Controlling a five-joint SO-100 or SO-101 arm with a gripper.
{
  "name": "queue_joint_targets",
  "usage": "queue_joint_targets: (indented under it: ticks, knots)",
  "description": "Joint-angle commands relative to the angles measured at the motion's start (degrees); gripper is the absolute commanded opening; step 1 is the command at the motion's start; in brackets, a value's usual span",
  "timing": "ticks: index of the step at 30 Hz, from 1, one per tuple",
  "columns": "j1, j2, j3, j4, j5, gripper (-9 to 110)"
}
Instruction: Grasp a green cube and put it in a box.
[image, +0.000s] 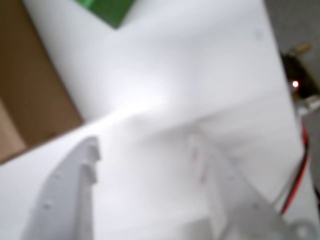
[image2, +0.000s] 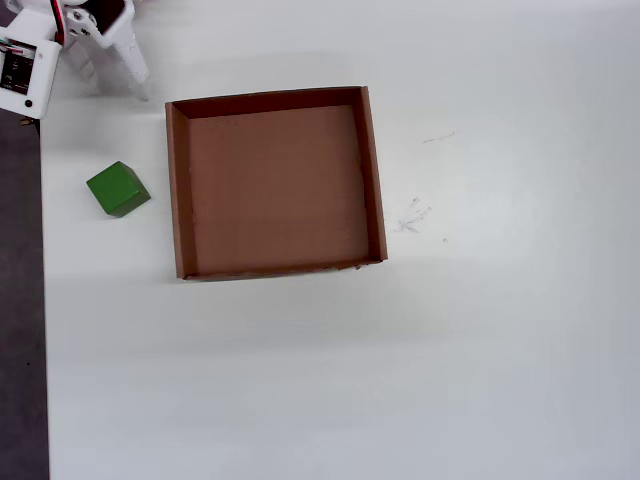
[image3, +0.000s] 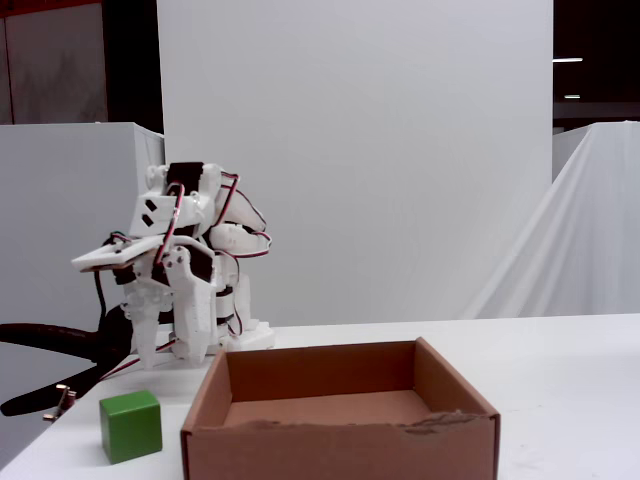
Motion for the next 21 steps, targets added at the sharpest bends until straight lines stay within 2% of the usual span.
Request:
queue_joint_targets:
  ticks: [1, 21]
  knots:
    - [0.4, 0.4, -0.4, 0.4, 0.3, 25]
    - [0.8, 0.4, -0.4, 0.4, 1.3, 25]
